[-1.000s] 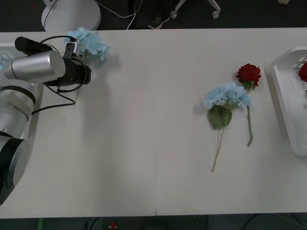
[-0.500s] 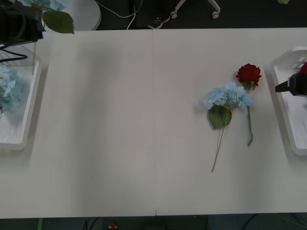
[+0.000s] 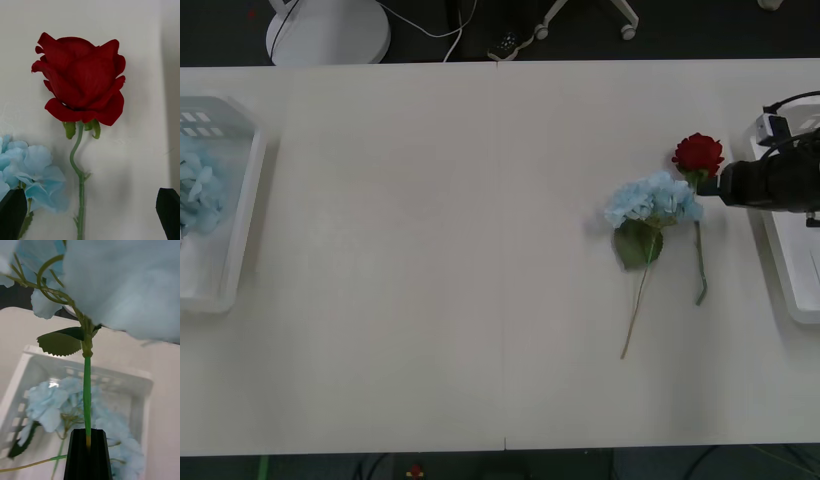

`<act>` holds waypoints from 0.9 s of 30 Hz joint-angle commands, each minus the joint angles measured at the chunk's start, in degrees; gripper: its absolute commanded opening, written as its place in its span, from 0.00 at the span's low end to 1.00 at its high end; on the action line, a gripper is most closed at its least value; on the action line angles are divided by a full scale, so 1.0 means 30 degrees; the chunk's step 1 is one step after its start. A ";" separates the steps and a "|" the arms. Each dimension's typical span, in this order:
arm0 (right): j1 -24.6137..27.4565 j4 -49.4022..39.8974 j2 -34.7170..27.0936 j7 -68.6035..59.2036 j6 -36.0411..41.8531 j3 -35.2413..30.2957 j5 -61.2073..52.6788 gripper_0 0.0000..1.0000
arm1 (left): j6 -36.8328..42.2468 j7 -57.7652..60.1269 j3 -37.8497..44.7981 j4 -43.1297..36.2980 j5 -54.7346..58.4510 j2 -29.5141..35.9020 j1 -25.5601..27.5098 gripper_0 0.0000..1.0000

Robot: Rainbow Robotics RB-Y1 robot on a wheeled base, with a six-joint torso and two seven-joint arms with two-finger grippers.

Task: Put the red flowers into the right box and the blue flowers into the left box

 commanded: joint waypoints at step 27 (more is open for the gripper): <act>-0.5207 0.7092 0.4140 -0.1161 -0.2456 0.3625 0.2616 1.00 | -0.2113 -0.1736 -0.1966 0.0628 0.1035 0.0680 0.3836 0.71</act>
